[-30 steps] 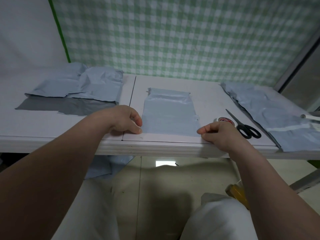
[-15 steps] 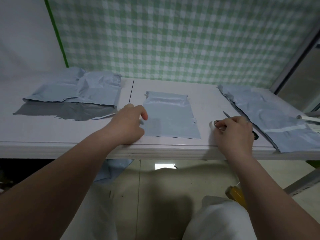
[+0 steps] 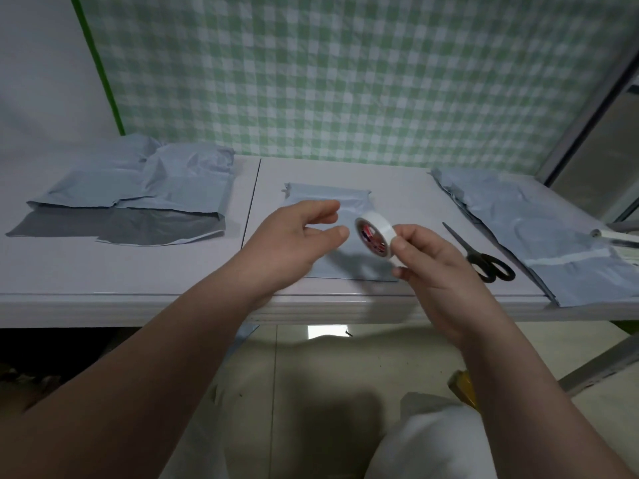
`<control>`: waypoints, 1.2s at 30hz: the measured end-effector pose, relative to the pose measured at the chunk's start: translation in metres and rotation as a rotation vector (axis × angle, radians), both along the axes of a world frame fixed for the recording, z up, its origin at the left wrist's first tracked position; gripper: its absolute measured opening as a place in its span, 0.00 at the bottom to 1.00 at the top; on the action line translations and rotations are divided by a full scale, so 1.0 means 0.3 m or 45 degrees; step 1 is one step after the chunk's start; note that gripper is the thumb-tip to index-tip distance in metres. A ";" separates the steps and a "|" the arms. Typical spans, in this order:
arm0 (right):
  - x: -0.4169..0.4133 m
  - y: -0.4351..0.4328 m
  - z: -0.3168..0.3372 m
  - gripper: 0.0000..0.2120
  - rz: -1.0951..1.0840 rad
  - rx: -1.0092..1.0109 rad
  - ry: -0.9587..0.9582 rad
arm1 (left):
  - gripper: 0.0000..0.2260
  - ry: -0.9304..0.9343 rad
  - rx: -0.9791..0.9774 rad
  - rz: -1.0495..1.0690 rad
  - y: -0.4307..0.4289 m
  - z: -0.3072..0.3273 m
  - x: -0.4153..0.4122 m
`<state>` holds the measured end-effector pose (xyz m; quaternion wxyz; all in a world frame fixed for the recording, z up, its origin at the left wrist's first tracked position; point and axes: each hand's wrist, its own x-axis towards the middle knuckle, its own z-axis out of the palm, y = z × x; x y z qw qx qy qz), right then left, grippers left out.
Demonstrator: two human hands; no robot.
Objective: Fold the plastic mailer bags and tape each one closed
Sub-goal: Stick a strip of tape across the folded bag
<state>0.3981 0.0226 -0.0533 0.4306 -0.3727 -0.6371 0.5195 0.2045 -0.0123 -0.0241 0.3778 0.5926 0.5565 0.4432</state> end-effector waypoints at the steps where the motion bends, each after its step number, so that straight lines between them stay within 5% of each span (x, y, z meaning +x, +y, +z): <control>1: -0.007 -0.006 -0.008 0.07 0.039 -0.007 0.038 | 0.20 -0.050 -0.016 -0.004 -0.004 0.000 0.002; 5: -0.025 -0.019 -0.038 0.14 0.156 -0.011 0.095 | 0.15 -0.148 -0.016 -0.011 -0.023 -0.005 0.002; 10: -0.036 -0.028 -0.050 0.06 0.177 0.004 0.086 | 0.14 -0.132 0.065 0.032 -0.040 -0.010 -0.001; 18: -0.055 -0.046 -0.032 0.11 0.176 -0.054 0.094 | 0.11 -0.041 0.178 0.048 -0.051 -0.008 0.005; 29: -0.093 -0.067 -0.024 0.02 0.071 0.190 -0.143 | 0.12 0.170 0.332 0.187 -0.049 0.008 0.005; 36: -0.085 -0.062 -0.037 0.05 0.240 -0.081 0.213 | 0.12 -0.110 0.045 0.013 -0.042 0.002 -0.024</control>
